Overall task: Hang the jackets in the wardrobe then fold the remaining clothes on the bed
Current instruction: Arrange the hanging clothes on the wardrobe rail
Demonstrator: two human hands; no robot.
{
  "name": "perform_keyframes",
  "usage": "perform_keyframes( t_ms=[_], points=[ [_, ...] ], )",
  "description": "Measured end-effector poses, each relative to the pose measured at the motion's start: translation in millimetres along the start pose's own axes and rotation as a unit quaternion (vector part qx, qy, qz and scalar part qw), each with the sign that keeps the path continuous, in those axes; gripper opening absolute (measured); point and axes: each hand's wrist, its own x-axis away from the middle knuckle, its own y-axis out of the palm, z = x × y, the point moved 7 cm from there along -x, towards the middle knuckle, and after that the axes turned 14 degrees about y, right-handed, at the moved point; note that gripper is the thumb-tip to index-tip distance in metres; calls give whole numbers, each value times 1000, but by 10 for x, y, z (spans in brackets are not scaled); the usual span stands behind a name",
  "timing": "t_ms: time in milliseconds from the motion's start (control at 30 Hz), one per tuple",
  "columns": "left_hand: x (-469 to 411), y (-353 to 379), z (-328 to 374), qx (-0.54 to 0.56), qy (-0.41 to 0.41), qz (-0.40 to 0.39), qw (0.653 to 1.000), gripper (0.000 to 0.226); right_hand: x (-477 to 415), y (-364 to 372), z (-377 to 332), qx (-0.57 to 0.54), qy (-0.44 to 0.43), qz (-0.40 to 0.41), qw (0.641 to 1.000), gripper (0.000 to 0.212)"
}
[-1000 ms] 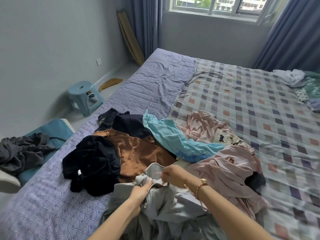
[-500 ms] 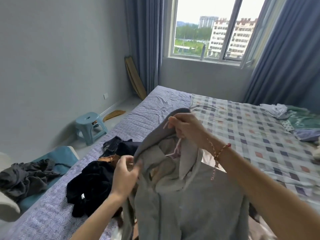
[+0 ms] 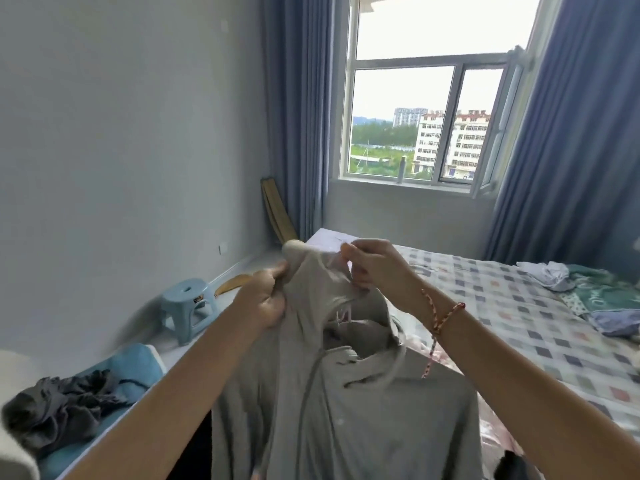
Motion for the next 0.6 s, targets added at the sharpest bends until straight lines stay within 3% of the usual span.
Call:
perform_keyframes(
  t_ms=[67,100,167,234,334,400,467,534,601],
  points=[
    [121,-43,74,-25,32,-10,999,25,38,-61,-176,-19,-18,16,1000,34],
    [158,-148,121,-91,59,-4,994,25,70,-93,-298,-18,-33,20,999,33],
    [247,-428,267,-285,118,25,951,24,108,-97,-463,5,-48,15,999,29],
    [362,-507,378,-387,131,-1,913,31,112,-17,-552,34,-54,8,998,30],
    [594,-377,627,-291,168,-34,941,29,80,136,-678,67,-73,-15,995,31],
    [737,-229,836,-263,223,-60,937,21,89,166,-788,69,-87,-20,994,30],
    [801,-113,791,-338,179,-131,915,41,114,140,-875,56,-97,-13,994,30],
    [854,-97,650,-431,114,-180,877,28,114,125,-879,38,-95,-19,995,31],
    [860,-156,654,-401,120,-157,895,14,115,111,-822,35,-87,-20,995,31]
  ],
)
